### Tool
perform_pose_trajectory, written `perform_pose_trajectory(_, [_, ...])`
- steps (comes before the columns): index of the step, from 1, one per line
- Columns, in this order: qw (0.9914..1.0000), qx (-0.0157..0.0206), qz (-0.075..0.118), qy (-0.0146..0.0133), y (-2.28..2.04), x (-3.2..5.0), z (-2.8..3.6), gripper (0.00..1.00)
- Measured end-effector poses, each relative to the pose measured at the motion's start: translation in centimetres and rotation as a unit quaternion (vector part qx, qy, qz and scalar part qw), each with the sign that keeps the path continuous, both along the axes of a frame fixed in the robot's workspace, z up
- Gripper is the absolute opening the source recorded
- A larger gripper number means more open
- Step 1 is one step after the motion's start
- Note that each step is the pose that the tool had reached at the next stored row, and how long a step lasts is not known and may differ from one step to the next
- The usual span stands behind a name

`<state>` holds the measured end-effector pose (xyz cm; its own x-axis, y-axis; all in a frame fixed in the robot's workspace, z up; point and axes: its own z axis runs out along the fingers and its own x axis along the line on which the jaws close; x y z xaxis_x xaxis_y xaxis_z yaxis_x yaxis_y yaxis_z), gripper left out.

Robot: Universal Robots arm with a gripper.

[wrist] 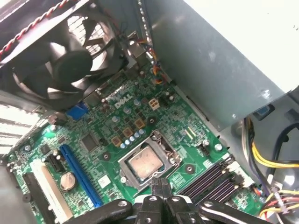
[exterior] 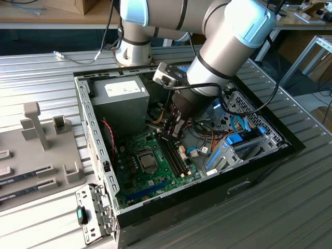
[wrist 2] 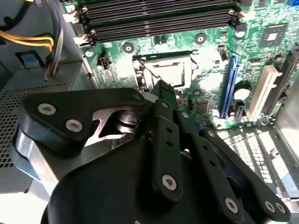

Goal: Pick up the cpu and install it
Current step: 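Install the first cpu locking lever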

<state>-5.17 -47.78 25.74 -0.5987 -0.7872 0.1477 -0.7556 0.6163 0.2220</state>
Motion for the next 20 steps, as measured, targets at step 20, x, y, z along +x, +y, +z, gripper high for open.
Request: perform_pose_trajectory(20, [0.99988,0.0151,0.001,0.0041,-1.43,-0.31,-3.04,0.11])
